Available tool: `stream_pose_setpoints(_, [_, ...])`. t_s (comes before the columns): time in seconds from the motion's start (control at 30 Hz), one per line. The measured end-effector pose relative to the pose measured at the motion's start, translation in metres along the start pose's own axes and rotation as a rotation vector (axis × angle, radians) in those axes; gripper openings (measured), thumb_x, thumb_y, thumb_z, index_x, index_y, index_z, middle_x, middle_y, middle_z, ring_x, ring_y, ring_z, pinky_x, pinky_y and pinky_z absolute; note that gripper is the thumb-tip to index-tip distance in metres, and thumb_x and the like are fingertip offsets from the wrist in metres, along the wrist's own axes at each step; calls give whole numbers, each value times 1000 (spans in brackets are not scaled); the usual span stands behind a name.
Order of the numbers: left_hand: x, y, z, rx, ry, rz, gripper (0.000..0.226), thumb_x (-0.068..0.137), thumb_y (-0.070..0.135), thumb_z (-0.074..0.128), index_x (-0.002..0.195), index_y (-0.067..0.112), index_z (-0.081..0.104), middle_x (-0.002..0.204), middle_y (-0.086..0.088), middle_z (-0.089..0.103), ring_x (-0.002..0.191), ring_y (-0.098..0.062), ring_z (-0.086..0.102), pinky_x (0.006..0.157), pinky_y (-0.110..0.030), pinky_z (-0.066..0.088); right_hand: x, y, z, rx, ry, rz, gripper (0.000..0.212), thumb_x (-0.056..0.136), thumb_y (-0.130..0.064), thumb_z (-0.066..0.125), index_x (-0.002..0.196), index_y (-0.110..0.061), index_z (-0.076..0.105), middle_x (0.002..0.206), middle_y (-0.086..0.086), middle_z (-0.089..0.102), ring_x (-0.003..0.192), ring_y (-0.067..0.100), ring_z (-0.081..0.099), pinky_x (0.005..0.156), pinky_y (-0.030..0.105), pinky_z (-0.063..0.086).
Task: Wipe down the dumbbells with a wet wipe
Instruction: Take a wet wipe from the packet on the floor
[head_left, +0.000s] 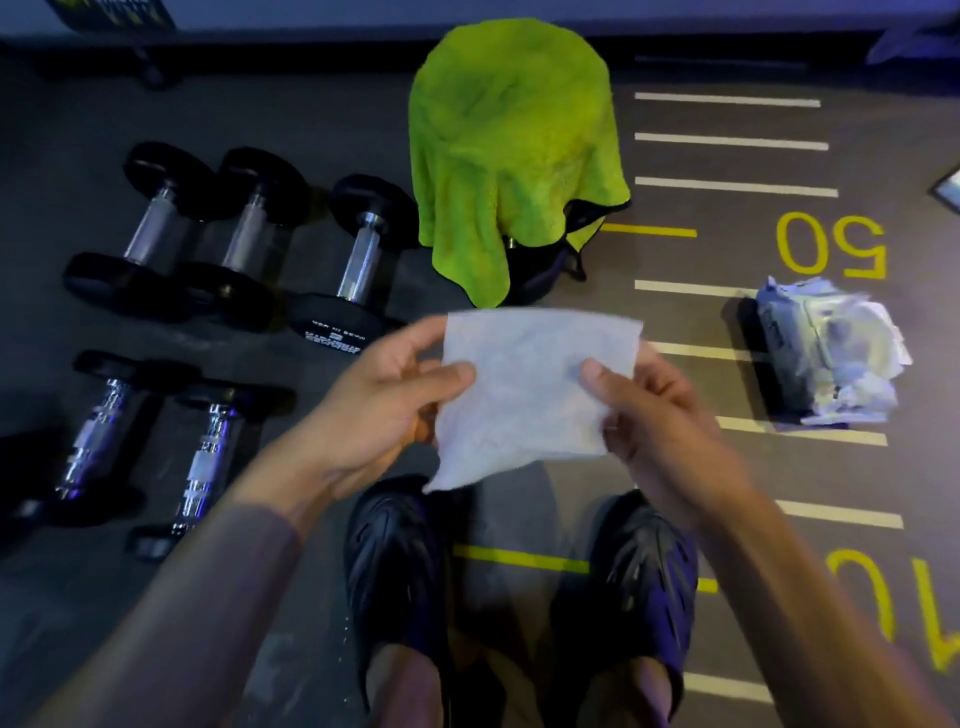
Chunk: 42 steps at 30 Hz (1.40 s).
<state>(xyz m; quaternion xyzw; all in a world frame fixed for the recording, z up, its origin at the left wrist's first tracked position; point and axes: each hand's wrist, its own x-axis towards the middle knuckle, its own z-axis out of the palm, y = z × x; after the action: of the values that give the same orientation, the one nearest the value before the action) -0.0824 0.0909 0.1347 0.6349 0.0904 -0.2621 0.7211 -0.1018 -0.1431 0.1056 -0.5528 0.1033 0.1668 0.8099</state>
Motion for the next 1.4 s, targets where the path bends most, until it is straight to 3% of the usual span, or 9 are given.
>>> stream_pose_setpoints(0.2, [1, 28, -9, 484, 6, 532, 49, 92, -20, 53, 83, 21, 80, 96, -2, 78, 83, -10, 74, 70, -25, 57, 6, -42, -16, -167, -240, -242, 36, 84, 5, 60, 78, -24, 81, 87, -1, 73, 79, 17, 65, 68, 27, 47])
stream_pose_setpoints(0.53, [12, 37, -13, 733, -45, 457, 44, 90, 1, 46, 99, 30, 79, 108, 5, 76, 86, -23, 70, 72, -35, 51, 27, -29, -29, -712, -220, -307, 50, 80, 11, 45, 83, -25, 80, 94, 8, 67, 84, 40, 60, 70, 50, 44])
stream_pose_setpoints(0.7, [18, 42, -2, 949, -28, 576, 7, 85, 24, 80, 84, 24, 74, 89, 6, 73, 76, -15, 67, 68, -39, 50, 21, -23, -25, -814, -220, -282, 38, 76, 1, 55, 74, -31, 74, 108, -11, 67, 100, 12, 66, 85, 19, 45])
stream_pose_setpoints(0.87, [28, 50, 4, 1058, -227, 600, 20, 85, 8, 79, 87, 24, 68, 87, 10, 64, 80, -8, 61, 70, -25, 47, 27, -31, -3, -846, -311, -337, 38, 93, -18, 75, 128, -19, 61, 136, -7, 63, 133, 8, 56, 110, 22, 41])
stream_pose_setpoints(0.97, [28, 49, 3, 958, -233, 530, 29, 85, 4, 80, 102, 24, 69, 90, 9, 68, 78, -7, 61, 68, -17, 46, 36, -28, 13, -920, -389, -214, 27, 94, -37, 76, 113, -19, 71, 102, -3, 76, 96, 9, 71, 87, 45, 56])
stream_pose_setpoints(1.03, [30, 43, -1, 772, -185, 463, 42, 85, 3, 78, 116, 28, 66, 103, 5, 71, 87, -14, 67, 76, -22, 52, 40, -26, 14, -847, -362, -195, 26, 97, -36, 71, 93, -11, 73, 77, 14, 67, 64, 17, 56, 59, 44, 46])
stream_pose_setpoints(1.17, [40, 15, -4, 81, 85, 182, 52, 88, 21, 69, 138, 16, 57, 123, -9, 68, 102, -21, 66, 82, -28, 59, 39, -32, 15, -535, -260, -116, 27, 96, -26, 71, 94, 0, 74, 77, 22, 69, 71, 14, 52, 61, 34, 37])
stream_pose_setpoints(1.27, [36, -6, 1, -337, -66, -209, 67, 83, 58, 69, 135, 16, 66, 134, -13, 69, 117, -27, 68, 95, -37, 61, 40, -32, 19, -369, -165, -59, 24, 95, -19, 72, 102, 3, 75, 94, 31, 74, 80, 23, 64, 69, 42, 49])
stream_pose_setpoints(1.4, [31, -20, 13, -482, -198, -265, 83, 57, 65, 93, 124, 18, 76, 123, -13, 74, 109, -23, 75, 93, -41, 64, 39, -28, 25, -198, -41, 9, 21, 88, -13, 74, 101, 4, 75, 98, 27, 77, 80, 30, 72, 72, 47, 62])
